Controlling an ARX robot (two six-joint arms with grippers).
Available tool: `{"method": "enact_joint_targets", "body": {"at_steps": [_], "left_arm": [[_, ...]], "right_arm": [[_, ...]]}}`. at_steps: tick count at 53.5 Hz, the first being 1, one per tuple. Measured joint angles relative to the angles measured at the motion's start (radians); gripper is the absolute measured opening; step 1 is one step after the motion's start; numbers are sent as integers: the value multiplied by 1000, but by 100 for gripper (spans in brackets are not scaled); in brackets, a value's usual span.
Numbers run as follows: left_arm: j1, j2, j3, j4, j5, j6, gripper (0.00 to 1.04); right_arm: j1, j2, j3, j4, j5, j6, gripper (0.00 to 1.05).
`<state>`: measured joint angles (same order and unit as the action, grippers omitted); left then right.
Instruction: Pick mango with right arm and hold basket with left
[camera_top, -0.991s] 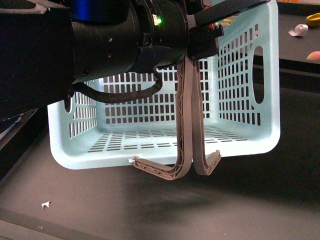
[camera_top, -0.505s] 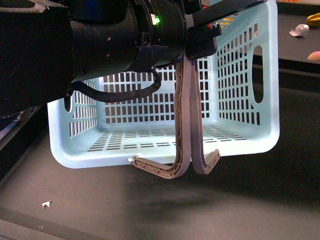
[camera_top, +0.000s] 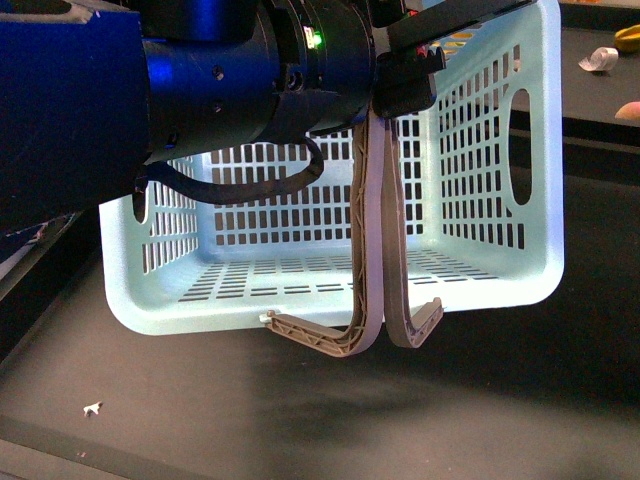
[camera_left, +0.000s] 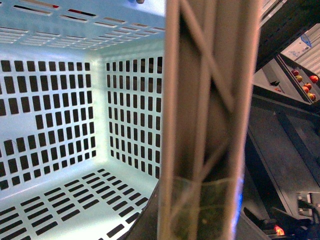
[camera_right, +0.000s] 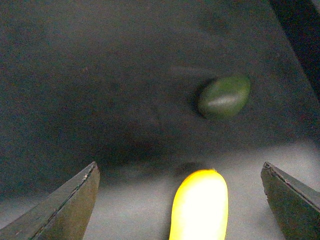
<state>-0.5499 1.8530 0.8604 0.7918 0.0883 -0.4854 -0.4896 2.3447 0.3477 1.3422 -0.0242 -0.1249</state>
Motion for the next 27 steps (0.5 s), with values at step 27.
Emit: {"method": "enact_joint_targets", "body": {"at_steps": [27], "left_arm": [[0,0,0,0,-2,0,6]], "right_arm": [[-29,368,247,-23,77,116,96]]}}
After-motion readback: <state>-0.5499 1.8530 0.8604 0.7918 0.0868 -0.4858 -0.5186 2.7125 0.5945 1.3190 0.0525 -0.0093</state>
